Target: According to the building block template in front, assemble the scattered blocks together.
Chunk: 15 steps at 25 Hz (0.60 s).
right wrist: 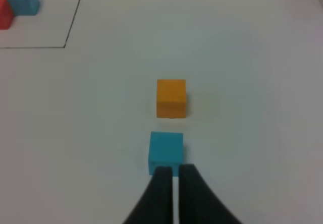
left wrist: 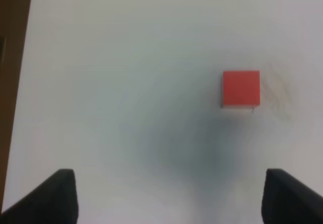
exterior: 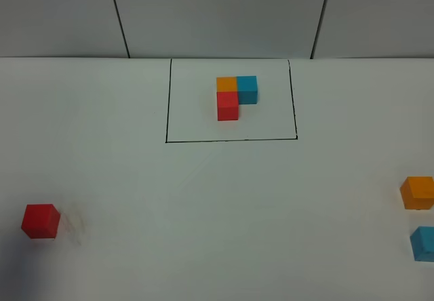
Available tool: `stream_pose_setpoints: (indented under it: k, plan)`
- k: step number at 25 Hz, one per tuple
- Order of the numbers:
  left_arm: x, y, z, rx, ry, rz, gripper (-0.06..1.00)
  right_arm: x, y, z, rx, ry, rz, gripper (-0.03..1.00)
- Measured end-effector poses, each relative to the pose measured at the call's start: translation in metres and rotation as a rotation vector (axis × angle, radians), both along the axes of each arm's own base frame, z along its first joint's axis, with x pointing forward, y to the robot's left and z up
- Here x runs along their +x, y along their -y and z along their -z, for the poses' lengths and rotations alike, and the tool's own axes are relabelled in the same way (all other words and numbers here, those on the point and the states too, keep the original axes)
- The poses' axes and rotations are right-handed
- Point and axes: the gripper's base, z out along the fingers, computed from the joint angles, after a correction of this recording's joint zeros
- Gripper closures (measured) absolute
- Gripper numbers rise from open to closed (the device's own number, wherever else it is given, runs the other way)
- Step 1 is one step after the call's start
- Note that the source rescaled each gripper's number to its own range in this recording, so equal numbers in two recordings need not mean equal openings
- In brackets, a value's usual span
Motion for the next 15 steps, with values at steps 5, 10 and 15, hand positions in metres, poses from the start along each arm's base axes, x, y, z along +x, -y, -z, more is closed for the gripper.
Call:
stream_pose_setpoints:
  k: [5,10,15]
  plan:
    - [0.024,-0.001,0.020,-0.025,-0.126,-0.076,0.07,0.000,0.000,0.000,0.001,0.000,0.000,0.97]
    - [0.044,0.000,0.034,-0.053,-0.171,-0.078,0.07,0.000,0.000,0.000,0.001,0.000,0.000,0.97]
    - [0.056,0.004,0.059,-0.093,-0.172,-0.064,0.07,0.000,0.000,0.000,0.001,0.000,0.000,0.97]
